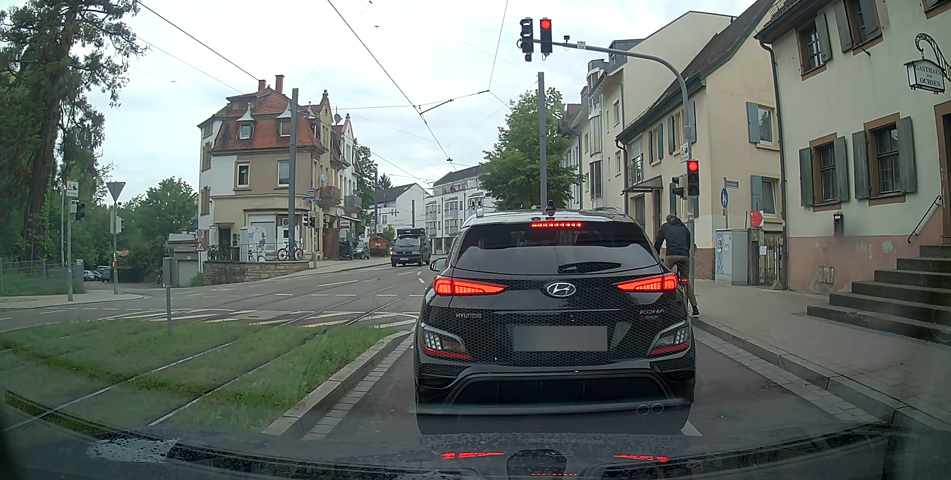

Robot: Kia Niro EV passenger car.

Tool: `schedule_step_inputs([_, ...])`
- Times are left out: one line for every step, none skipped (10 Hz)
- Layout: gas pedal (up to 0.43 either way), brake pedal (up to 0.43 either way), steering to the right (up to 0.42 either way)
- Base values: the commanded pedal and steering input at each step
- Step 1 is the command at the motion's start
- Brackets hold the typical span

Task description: Follow the waypoints while adhering to traffic rules and regulations

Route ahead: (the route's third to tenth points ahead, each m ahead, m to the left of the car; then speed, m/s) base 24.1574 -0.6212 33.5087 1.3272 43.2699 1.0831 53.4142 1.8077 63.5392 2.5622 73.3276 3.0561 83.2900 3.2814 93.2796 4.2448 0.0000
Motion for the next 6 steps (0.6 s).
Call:
schedule_step_inputs([0.0, 0.213, 0.015])
schedule_step_inputs([0.0, 0.213, 0.015])
schedule_step_inputs([0.0, 0.207, 0.015])
schedule_step_inputs([0.0, 0.213, 0.015])
schedule_step_inputs([0.0, 0.213, 0.015])
schedule_step_inputs([0.0, 0.213, 0.015])
